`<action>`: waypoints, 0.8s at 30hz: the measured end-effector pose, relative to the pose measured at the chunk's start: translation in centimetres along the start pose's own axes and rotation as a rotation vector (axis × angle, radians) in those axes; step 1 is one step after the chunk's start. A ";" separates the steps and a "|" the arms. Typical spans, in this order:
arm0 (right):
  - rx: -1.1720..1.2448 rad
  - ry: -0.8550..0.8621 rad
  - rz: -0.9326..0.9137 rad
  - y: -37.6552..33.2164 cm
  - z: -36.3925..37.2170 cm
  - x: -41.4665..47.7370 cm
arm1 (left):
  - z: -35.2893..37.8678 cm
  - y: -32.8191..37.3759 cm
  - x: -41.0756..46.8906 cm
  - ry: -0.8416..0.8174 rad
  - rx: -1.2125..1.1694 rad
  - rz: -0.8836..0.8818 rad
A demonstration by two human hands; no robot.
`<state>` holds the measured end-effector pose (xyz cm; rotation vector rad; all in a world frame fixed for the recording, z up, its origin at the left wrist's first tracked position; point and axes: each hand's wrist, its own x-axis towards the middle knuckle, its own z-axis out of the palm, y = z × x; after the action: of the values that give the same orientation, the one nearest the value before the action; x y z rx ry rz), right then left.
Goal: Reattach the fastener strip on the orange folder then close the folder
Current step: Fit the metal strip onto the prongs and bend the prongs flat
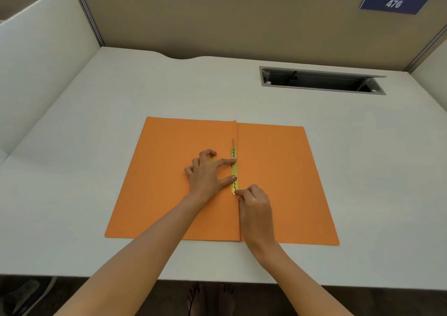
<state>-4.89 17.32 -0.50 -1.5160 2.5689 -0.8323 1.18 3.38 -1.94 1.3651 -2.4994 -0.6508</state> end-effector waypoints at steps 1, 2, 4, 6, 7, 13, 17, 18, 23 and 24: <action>0.020 0.008 0.011 0.1 0.0 -0.2 | 0.0 0.0 0.0 0.001 0.000 0.000; 0.034 0.015 0.019 0.0 0.0 -0.3 | 0.0 0.0 0.0 0.002 -0.001 0.001; 0.048 0.027 0.027 -0.1 0.0 -0.4 | 0.1 0.0 0.0 0.005 -0.006 0.003; 0.058 0.038 0.032 -0.3 0.0 -0.5 | 0.1 -0.1 0.0 0.007 -0.010 0.003; 0.062 0.045 0.037 -0.3 0.0 -0.5 | 0.1 -0.1 0.0 0.008 -0.011 0.004; 0.079 0.062 0.033 -0.5 -0.1 -1.2 | 0.2 -0.1 0.1 0.010 -0.006 -0.002; 0.086 0.065 0.024 -0.9 0.2 -1.5 | 0.1 -0.1 0.1 0.004 -0.007 -0.004; 0.083 0.060 0.013 -0.9 0.3 -1.7 | 0.1 0.0 0.1 0.002 -0.009 -0.005; 0.087 0.054 -0.014 -0.7 0.4 -2.0 | 0.0 0.0 0.0 0.002 -0.013 -0.002; 0.094 0.055 -0.019 -0.6 0.4 -2.0 | 0.0 0.0 0.0 0.001 -0.012 0.000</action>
<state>-3.26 18.54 -1.05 -1.5135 2.5172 -0.9951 1.21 3.41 -1.97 1.3608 -2.4901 -0.6641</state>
